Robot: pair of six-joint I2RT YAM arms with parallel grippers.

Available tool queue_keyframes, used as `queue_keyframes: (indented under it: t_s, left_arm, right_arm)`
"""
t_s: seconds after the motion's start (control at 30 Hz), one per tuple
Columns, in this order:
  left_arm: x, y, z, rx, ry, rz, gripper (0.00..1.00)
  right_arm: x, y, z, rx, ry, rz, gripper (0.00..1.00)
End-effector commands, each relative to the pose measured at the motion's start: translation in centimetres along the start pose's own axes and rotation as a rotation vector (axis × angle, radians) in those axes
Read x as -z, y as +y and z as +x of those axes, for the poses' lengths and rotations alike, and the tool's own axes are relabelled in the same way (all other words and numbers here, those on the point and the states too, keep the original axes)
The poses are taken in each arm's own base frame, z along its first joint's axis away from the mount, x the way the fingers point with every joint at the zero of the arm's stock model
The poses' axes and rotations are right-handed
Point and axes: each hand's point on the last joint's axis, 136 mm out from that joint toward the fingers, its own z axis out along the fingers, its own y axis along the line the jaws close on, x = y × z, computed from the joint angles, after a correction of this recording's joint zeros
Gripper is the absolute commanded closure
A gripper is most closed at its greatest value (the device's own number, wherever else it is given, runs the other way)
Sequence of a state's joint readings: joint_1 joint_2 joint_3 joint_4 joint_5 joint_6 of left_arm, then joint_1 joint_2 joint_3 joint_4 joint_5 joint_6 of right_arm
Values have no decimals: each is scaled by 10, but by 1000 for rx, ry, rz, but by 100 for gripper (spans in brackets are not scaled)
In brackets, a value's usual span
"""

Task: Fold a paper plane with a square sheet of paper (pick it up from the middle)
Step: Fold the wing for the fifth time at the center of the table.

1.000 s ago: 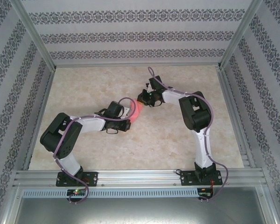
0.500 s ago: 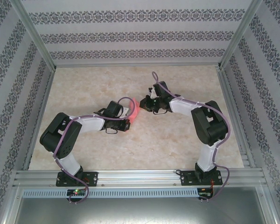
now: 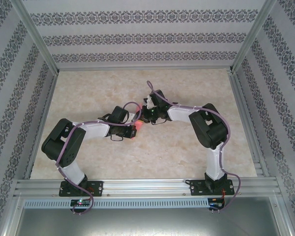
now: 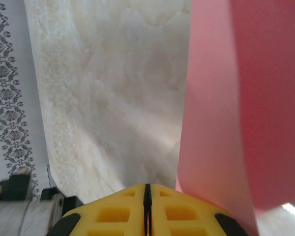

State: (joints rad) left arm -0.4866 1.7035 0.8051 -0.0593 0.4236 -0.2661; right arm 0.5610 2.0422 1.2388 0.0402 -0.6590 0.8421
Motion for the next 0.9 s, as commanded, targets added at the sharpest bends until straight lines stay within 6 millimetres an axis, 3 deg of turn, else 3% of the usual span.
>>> queue_keyframes:
  t_s: [0.0,0.37,0.47,0.7,0.87]
  left_arm:
    - [-2,29,63,106,208,-90,100]
    - [2,32,61,127,209,-81,100]
    - [4,32,60,128,204,-81,100]
    - [4,30,53,137,186,-66,100]
    - [2,29,49,144,181,-52,100]
  right_arm:
    - [-9,6,-7,28,8,-34,90]
    - [-25,-3,-16,23,4,-61,90]
    - [-8,-1,-23,29,-33,-65,86]
    - [42,-25,-25,22,-90,7,76]
    - [41,-27,-12,27,-44,3,71]
